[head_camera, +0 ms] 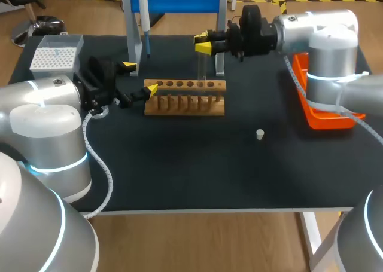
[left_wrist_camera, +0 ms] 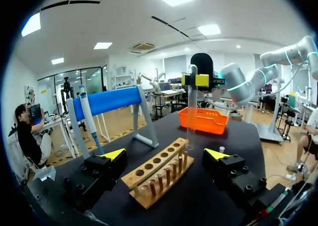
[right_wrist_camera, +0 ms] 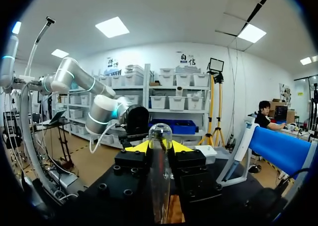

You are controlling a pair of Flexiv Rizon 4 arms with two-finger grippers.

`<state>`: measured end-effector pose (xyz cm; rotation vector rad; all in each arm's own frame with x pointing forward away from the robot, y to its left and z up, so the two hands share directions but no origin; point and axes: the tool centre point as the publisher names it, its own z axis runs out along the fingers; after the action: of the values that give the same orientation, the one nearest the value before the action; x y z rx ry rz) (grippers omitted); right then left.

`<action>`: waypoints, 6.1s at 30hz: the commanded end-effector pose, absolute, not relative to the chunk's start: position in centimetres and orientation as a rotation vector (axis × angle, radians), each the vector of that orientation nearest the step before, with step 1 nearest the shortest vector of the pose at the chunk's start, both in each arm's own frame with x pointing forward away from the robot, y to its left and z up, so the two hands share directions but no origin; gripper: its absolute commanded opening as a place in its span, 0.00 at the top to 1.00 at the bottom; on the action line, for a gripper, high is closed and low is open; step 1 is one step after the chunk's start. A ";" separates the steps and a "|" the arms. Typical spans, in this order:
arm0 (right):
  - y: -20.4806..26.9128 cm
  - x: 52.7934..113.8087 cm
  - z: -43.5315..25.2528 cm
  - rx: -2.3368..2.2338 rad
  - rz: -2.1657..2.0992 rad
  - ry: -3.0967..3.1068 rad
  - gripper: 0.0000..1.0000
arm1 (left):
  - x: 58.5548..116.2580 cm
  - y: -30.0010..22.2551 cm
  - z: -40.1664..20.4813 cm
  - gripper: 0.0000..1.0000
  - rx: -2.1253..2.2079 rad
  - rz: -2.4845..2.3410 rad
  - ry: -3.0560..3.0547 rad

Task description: Invert the test tube, pick up the pipette, mount the tip to pipette, aspirate from beaker and dispense into the tube, eject the tip, return the pipette, and cap with the stopper.

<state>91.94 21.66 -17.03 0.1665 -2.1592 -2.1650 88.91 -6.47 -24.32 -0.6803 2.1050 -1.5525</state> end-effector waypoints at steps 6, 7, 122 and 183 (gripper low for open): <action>21.4 92.1 -16.9 0.099 -2.155 -2.162 1.00 | 88.9 -6.6 -24.5 0.00 -0.682 -1.551 2.098; 21.2 92.2 -16.8 0.010 -2.139 -2.133 1.00 | 88.9 -6.6 -24.5 0.00 -0.682 -1.551 2.098; 18.9 92.3 -18.5 -1.126 -1.197 -1.301 1.00 | 85.2 -9.9 -21.6 0.00 0.125 -1.701 1.676; 18.9 92.3 -18.5 -1.126 -1.197 -1.301 1.00 | 83.2 -19.2 -18.8 0.00 0.944 -1.141 1.458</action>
<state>92.34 18.95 -18.57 -1.1231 -1.2993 -1.1974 83.14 -19.22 -18.88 0.9426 1.4557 -1.1422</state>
